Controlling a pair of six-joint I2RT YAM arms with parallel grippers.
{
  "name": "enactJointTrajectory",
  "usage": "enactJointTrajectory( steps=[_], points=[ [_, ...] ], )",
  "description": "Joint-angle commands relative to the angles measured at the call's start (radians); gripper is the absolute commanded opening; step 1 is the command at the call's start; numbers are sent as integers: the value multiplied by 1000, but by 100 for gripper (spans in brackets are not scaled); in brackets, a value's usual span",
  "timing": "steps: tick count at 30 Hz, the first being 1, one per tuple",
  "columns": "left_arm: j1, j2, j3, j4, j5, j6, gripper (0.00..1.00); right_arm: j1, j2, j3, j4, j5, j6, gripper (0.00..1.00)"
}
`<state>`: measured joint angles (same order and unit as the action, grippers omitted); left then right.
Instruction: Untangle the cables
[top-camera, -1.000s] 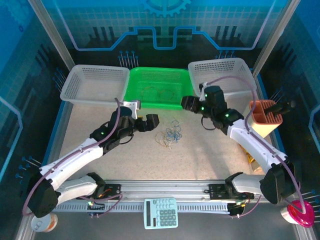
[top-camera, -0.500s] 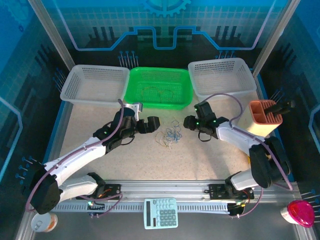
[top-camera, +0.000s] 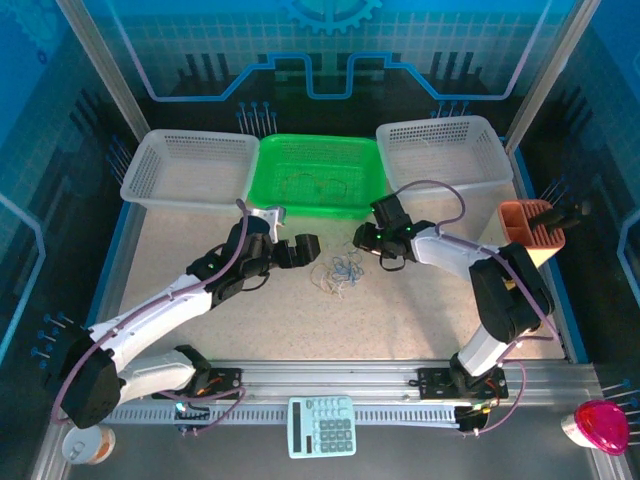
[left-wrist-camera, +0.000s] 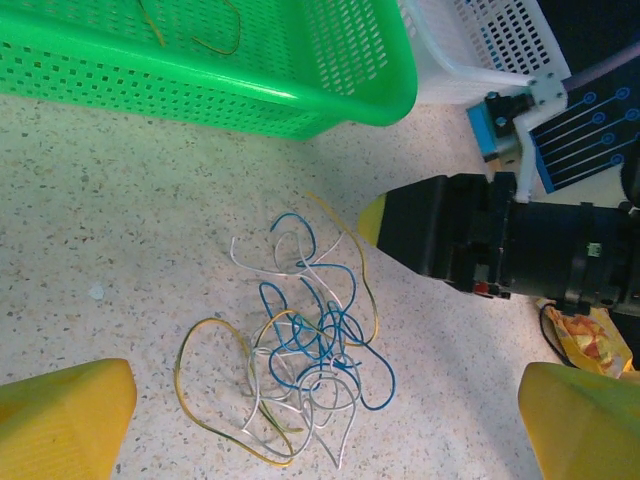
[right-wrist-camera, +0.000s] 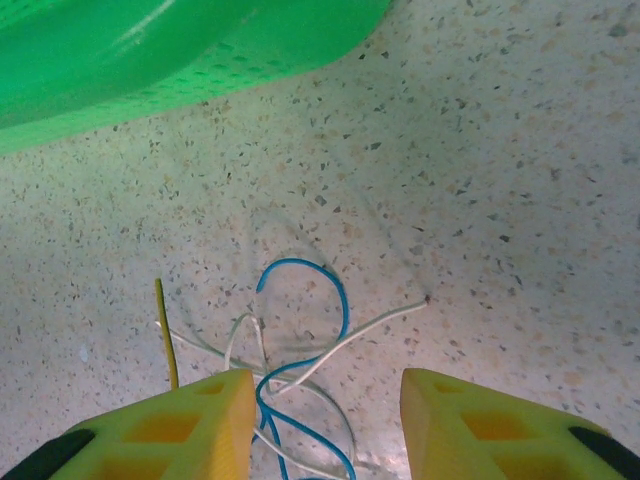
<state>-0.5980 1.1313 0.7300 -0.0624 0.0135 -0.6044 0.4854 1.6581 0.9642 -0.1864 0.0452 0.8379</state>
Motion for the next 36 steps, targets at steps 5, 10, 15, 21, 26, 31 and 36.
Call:
enactJointTrajectory(
  steps=[5,10,15,21,26,31,36],
  points=[
    [9,-28,-12,25,19,-18,99,15,77,49,9,9,43,43],
    [9,-36,-14,23,19,-19,99,16,102,63,13,10,45,41],
    [9,-38,-16,24,20,-20,99,15,121,74,13,8,41,38],
    [9,-48,-21,23,16,-23,99,16,126,69,27,7,38,23],
    [10,-53,-26,25,15,-25,99,12,113,51,45,-2,29,8],
    [9,-58,-26,24,16,-28,99,12,59,22,60,-9,20,0],
    [9,-63,-27,27,18,-28,99,13,-48,5,73,-30,-1,0]
  ],
)
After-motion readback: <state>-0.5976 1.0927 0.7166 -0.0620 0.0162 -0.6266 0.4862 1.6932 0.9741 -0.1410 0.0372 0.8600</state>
